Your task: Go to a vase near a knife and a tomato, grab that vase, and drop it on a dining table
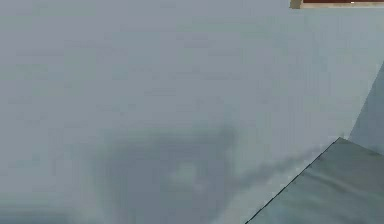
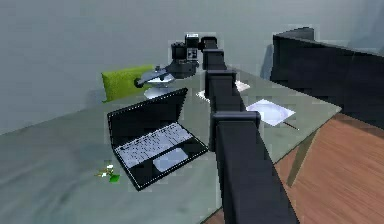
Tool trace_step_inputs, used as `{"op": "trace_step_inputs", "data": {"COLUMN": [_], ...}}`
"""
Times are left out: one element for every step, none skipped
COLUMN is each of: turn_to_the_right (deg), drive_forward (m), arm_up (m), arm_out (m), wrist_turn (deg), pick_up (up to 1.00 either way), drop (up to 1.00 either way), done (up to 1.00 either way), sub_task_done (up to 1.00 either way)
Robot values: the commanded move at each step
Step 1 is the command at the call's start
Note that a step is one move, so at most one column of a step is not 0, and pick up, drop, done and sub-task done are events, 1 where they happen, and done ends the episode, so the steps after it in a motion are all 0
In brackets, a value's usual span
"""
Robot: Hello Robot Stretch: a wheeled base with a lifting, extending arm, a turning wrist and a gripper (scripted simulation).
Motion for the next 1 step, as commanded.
{"op": "trace_step_inputs", "data": {"turn_to_the_right": [0.0], "drive_forward": [0.0], "arm_up": [0.0], "arm_out": [0.0], "wrist_turn": [39.0], "pick_up": [0.0], "drop": [0.0], "done": [0.0], "sub_task_done": [0.0]}}
